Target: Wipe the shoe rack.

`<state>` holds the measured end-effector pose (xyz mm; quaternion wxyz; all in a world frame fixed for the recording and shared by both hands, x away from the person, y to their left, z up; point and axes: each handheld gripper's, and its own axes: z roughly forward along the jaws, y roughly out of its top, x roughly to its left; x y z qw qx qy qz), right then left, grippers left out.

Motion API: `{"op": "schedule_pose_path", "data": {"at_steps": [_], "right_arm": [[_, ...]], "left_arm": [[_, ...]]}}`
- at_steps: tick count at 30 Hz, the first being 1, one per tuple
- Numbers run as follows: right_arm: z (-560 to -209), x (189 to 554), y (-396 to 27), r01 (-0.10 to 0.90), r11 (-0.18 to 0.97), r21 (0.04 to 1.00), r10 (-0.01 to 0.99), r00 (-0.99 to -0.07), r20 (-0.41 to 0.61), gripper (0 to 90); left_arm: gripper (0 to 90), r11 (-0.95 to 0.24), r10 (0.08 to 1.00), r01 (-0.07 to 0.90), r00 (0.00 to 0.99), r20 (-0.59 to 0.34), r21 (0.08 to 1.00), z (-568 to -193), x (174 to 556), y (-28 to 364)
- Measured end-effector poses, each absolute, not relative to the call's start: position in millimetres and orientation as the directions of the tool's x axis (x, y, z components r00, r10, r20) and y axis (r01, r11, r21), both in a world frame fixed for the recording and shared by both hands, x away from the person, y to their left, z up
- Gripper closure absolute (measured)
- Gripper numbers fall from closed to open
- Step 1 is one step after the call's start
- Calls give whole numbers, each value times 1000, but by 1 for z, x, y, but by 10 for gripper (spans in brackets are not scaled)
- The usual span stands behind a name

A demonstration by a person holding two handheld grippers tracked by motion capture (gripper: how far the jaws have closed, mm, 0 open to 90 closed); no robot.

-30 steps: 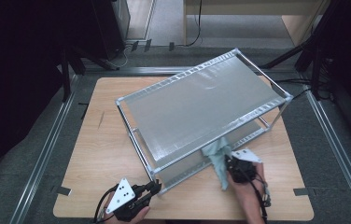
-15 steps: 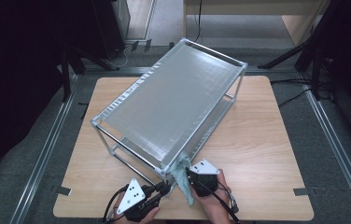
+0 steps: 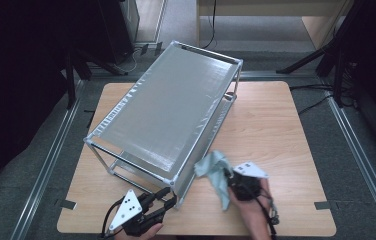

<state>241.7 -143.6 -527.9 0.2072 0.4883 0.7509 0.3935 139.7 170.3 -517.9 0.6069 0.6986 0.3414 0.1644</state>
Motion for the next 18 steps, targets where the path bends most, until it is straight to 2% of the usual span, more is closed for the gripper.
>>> {"op": "schedule_pose_path", "data": {"at_steps": [4, 7, 8, 10, 13, 18], "right_arm": [[-520, 257, -197, 560, 129, 818, 965, -262, 28, 835], [-519, 268, -221, 540, 115, 834, 988, -145, -43, 808], [-519, 270, -226, 537, 108, 837, 991, -122, -49, 763], [-518, 274, -234, 532, 92, 842, 995, -90, -52, 592], [-510, 271, -234, 526, 80, 847, 993, -114, -23, 429], [-497, 249, -217, 483, 150, 863, 975, -216, -48, 278]], "left_arm": [[519, -30, 684, 276, 707, -182, 961, -517, 133, 190], [495, -45, 729, 265, 668, -150, 963, -519, 128, 208], [489, -34, 746, 268, 648, -154, 963, -519, 128, 215], [480, -2, 778, 281, 603, -175, 960, -520, 129, 232], [469, 25, 834, 288, 522, -178, 957, -522, 134, 259], [458, 32, 898, 285, 412, -153, 958, -525, 145, 298]]}}
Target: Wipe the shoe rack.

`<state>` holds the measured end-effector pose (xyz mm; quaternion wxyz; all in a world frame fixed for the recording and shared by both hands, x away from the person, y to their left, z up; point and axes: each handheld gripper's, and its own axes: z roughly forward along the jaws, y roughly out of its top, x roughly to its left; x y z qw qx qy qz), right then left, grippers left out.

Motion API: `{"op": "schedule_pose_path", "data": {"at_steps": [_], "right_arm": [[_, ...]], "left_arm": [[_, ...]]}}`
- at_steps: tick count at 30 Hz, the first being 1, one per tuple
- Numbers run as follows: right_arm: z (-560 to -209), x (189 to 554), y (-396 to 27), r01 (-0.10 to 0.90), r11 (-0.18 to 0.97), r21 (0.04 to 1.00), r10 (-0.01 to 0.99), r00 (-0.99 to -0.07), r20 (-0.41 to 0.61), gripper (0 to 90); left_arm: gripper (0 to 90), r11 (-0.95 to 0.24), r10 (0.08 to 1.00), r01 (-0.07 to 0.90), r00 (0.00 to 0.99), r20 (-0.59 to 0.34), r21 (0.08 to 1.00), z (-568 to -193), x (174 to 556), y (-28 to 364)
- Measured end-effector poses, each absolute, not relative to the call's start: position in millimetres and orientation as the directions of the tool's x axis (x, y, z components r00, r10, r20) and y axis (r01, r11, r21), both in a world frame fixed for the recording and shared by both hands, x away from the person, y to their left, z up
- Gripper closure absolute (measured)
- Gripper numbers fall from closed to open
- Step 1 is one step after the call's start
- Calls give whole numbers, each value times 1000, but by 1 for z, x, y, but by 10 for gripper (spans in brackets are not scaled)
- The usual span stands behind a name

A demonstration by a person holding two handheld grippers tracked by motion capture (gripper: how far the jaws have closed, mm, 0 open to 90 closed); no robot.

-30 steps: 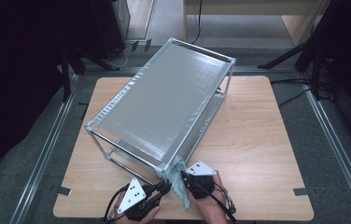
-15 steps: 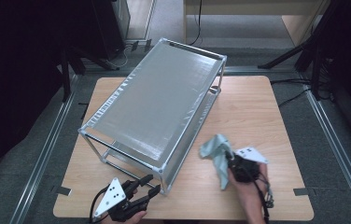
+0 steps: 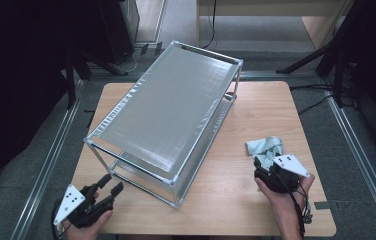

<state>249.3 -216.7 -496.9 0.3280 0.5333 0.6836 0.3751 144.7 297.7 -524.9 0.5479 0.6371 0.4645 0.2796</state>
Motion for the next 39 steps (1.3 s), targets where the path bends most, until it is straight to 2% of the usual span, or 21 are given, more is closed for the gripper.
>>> {"op": "schedule_pose_path", "data": {"at_steps": [5, 13, 19, 22, 25, 28, 34, 37, 39], "right_arm": [[-493, 234, -202, 491, 138, 860, 962, -272, 1, 145], [-493, 213, -170, 476, 175, 862, 931, -365, 13, 63], [-496, 195, -141, 460, 214, 861, 886, -462, 27, 40], [-499, 188, -128, 453, 225, 863, 863, -504, 40, 32], [-504, 180, -114, 449, 254, 857, 841, -540, 34, 28], [-507, 173, -103, 446, 263, 855, 820, -570, 45, 27], [-510, 165, -84, 438, 280, 854, 786, -615, 57, 31], [-513, 165, -81, 441, 265, 857, 795, -603, 64, 74], [-514, 164, -80, 439, 263, 859, 801, -595, 59, 153]], "left_arm": [[428, 55, 932, 317, 324, -163, 947, -531, 160, 323], [409, 76, 955, 346, 243, -167, 935, -537, 188, 338], [422, 102, 947, 356, 251, -201, 929, -542, 207, 343], [497, 102, 942, 359, 265, -207, 928, -542, 212, 341], [683, 93, 940, 350, 277, -198, 932, -539, 213, 336], [783, 92, 941, 359, 275, -199, 929, -538, 213, 329], [786, 80, 928, 372, 310, -205, 925, -536, 213, 307], [788, 63, 922, 376, 333, -198, 924, -536, 212, 296], [790, 46, 917, 379, 351, -190, 924, -535, 211, 290]]}}
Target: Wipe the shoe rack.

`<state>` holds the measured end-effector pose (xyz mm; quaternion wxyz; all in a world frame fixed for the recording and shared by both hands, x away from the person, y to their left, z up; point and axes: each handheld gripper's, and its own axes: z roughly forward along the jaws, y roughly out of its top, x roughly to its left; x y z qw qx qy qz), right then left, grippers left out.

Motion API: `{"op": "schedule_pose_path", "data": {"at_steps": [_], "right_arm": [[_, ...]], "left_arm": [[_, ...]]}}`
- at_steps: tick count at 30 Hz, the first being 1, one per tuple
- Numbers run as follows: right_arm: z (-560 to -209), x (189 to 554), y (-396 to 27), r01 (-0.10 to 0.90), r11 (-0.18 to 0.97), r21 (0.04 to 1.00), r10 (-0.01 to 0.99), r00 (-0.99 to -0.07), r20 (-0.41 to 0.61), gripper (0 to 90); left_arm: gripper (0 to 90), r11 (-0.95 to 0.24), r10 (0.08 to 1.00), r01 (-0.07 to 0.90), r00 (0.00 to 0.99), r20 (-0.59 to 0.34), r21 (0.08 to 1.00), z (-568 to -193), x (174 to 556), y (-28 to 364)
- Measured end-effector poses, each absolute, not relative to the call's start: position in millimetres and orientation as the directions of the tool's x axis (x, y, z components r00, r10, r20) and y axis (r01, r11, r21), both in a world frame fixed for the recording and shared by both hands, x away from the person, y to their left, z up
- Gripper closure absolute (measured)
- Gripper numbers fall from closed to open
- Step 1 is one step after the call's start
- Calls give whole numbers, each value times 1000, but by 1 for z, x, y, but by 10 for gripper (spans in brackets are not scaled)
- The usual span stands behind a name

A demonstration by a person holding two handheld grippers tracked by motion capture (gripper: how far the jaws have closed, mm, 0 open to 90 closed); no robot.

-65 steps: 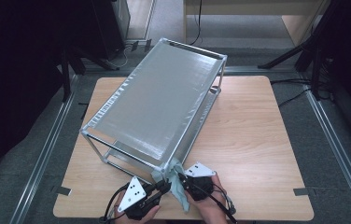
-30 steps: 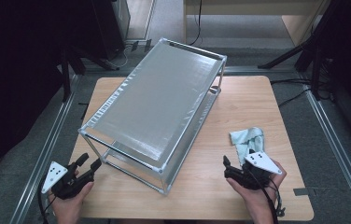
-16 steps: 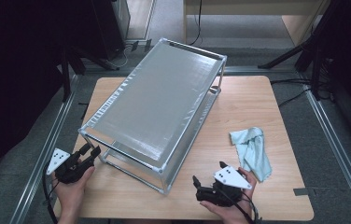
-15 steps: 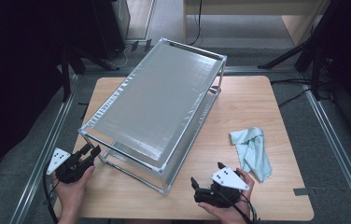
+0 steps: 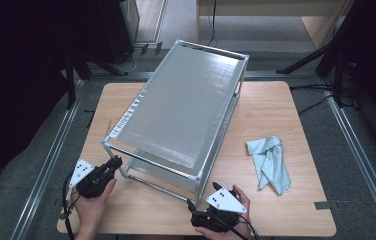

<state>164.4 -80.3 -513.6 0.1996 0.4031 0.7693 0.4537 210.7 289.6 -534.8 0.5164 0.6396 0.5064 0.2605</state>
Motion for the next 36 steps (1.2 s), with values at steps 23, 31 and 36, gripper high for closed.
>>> {"op": "schedule_pose_path", "data": {"at_steps": [23, 31, 36], "right_arm": [[-513, 214, -168, 452, 111, 885, 906, -412, 97, 802], [-513, 233, -189, 469, 73, 880, 911, -390, 132, 744], [-492, 229, -209, 441, 75, 895, 833, -520, 187, 448]], "left_arm": [[807, -119, 740, 350, 655, -152, 929, -530, 161, 214], [808, -141, 701, 335, 698, -145, 932, -531, 145, 190], [809, -127, 714, 336, 684, -149, 933, -532, 146, 190]]}}
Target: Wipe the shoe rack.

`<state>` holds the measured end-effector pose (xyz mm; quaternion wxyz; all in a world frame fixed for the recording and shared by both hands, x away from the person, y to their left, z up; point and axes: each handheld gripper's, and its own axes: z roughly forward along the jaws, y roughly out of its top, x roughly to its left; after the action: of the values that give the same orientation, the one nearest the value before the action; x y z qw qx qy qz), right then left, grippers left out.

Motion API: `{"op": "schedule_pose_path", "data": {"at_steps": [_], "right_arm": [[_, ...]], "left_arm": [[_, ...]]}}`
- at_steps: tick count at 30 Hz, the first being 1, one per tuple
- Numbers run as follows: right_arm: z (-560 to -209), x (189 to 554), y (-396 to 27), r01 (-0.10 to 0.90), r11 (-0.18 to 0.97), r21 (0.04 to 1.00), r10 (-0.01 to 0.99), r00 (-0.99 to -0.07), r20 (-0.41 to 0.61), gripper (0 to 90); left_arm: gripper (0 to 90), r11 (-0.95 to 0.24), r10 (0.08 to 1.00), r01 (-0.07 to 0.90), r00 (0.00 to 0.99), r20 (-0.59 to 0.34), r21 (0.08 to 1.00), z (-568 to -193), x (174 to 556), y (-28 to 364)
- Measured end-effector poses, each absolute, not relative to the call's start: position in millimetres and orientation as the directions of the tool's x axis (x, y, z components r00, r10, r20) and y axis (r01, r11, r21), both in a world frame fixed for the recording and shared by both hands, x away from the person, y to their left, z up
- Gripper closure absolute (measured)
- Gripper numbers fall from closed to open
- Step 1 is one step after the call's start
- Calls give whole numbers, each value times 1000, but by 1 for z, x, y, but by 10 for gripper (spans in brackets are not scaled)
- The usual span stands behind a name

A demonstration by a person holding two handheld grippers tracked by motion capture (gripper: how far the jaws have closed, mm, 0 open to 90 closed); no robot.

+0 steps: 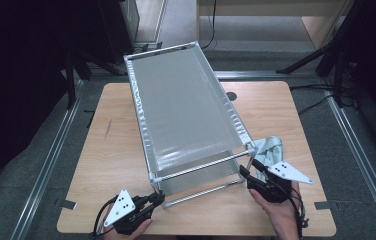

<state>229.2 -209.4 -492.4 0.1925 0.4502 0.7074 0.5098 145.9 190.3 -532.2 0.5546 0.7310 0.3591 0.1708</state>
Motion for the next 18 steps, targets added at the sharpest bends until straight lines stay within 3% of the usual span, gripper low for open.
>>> {"op": "schedule_pose_path", "data": {"at_steps": [3, 8, 14, 18], "right_arm": [[-480, 225, -228, 405, 44, 913, 791, -573, 216, 398], [-473, 224, -260, 376, -28, 926, 811, -533, 241, 402], [-499, 248, -269, 488, -23, 873, 942, -281, 182, 416], [-527, 269, -263, 573, -8, 820, 983, -146, 112, 366]], "left_arm": [[808, -117, 719, 338, 677, -155, 934, -533, 148, 191], [808, -118, 721, 340, 676, -155, 933, -533, 148, 192], [808, -121, 716, 337, 681, -153, 934, -533, 148, 190], [809, -131, 700, 332, 698, -150, 934, -533, 146, 186]]}}
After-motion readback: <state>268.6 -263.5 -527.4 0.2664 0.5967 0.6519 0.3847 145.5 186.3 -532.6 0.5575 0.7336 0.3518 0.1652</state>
